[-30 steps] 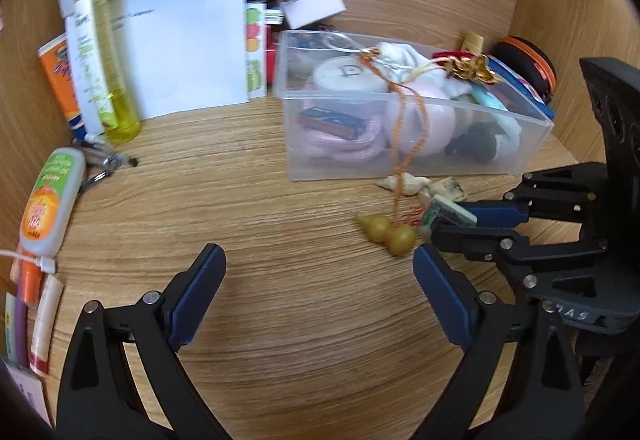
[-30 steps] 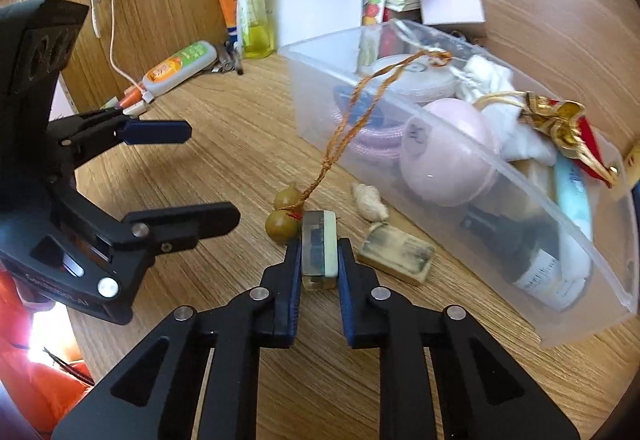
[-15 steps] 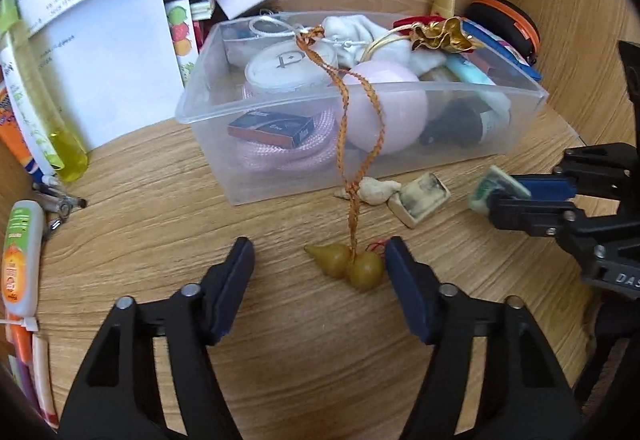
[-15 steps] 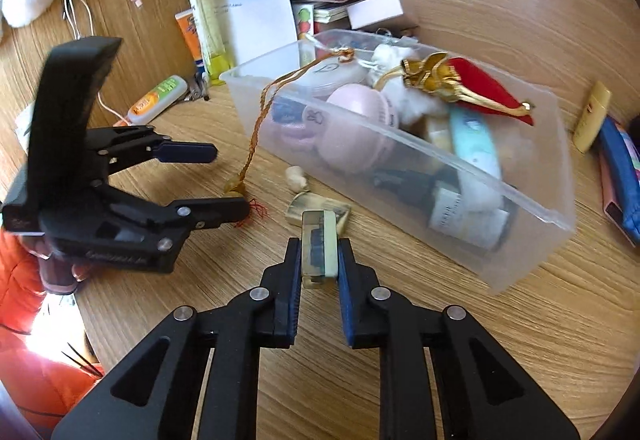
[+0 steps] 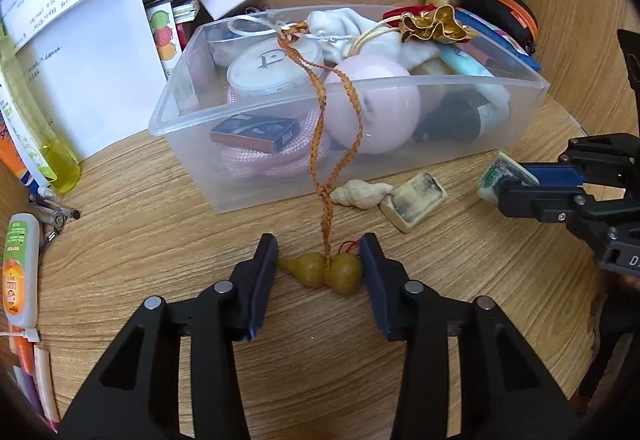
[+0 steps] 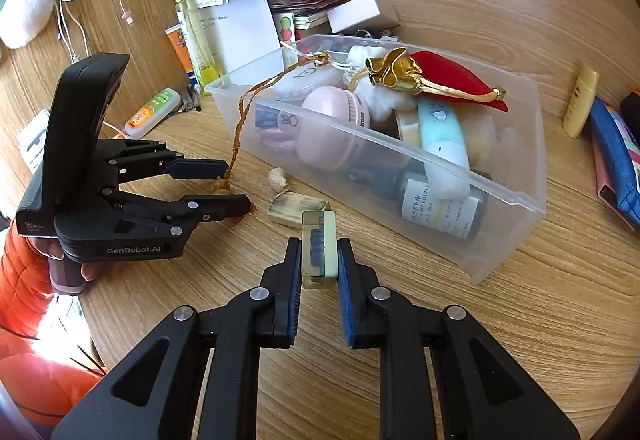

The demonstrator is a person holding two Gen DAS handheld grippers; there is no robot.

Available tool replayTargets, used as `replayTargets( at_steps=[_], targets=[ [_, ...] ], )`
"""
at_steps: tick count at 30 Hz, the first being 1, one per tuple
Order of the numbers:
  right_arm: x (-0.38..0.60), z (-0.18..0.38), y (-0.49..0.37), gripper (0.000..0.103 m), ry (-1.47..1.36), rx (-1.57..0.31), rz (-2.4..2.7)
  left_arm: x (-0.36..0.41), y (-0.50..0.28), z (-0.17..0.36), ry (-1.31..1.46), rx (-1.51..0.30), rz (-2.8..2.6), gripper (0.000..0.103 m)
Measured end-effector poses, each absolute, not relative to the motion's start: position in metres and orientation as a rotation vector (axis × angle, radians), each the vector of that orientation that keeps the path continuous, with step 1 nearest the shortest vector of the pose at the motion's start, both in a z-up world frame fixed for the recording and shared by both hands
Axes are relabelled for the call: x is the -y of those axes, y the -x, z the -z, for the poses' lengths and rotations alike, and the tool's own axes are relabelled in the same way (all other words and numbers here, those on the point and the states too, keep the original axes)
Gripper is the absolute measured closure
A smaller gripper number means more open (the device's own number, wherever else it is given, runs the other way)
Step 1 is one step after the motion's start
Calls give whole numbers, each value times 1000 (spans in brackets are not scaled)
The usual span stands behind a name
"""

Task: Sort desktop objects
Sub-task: 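Close the left gripper on the tan gourd beads while the right holds the beige block, then carry the gourd beads and beige block over the clear bin and open both grippers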

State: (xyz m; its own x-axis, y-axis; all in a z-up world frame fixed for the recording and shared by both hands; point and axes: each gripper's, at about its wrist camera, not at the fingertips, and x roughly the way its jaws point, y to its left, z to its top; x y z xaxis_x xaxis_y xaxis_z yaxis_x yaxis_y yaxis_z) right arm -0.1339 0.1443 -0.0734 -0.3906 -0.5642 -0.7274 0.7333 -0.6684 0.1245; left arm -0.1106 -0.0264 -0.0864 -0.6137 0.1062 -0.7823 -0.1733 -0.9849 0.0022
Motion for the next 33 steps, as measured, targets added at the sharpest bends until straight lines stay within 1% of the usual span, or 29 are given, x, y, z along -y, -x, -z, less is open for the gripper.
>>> replayTargets(
  at_steps=[7,13,19,25,33],
  targets=[
    [-146,70,134,88,-975,-269,2107,18,109,84,1270,-128,-2688,61],
    [-150,66,133,88,-973,-245,2126,17,105,76,1217,-78,-2711,61],
    [-156,64,134,88,-978,-201,2134,22,99,59,1120,17,-2752,61],
    [-163,53,136,88,-945,-195,2164,32,94,40,1028,59,-2798,61],
    [-168,38,144,88,-900,-218,2204,46,96,18,943,63,-2864,61]
  ],
)
